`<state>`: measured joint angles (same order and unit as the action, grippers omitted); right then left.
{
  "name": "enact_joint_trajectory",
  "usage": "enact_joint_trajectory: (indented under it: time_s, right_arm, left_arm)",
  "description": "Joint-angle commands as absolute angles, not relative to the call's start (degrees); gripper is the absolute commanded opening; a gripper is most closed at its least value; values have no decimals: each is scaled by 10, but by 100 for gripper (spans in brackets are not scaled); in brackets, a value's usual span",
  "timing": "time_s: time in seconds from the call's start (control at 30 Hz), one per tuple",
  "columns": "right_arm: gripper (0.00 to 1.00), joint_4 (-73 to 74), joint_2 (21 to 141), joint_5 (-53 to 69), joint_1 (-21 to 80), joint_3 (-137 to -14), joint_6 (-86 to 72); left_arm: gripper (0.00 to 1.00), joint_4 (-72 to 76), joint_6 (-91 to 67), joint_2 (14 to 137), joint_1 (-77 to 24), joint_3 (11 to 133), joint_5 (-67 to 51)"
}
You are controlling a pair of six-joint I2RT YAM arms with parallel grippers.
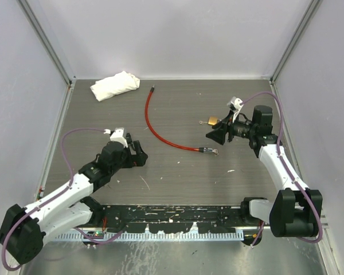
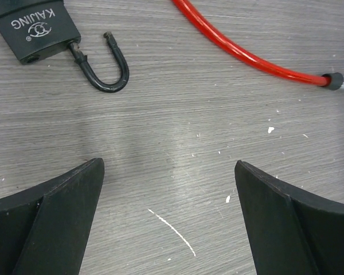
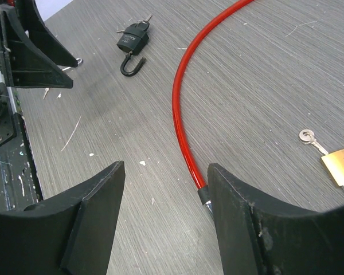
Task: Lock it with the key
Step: Pick up the lock from the center of the board.
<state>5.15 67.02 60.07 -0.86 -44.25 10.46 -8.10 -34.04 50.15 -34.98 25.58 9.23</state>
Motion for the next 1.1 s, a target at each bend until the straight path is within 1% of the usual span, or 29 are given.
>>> enact_joint_trajectory:
  time_s: [0.0,0.17,0.4,0.67,1.07]
  right_arm:
    - [65,39,672,605,-11,-457,116]
    - [65,43,675,604,-11,-459,118]
    - [65,44,675,605,-11,-459,119]
    - [65,45,674,606,-11,-459,121]
    - [65,46,675,606,-11,-459,122]
  left_arm:
    - [98,-95,-344,527,-340,297,97]
    - [98,-94,-347,545,-314,303,83]
    - [98,-74,-372,580,-263,302,34]
    - [98,-95,-384,611,-260,325,73]
    - [98,-139,-403,698,-261,379,110]
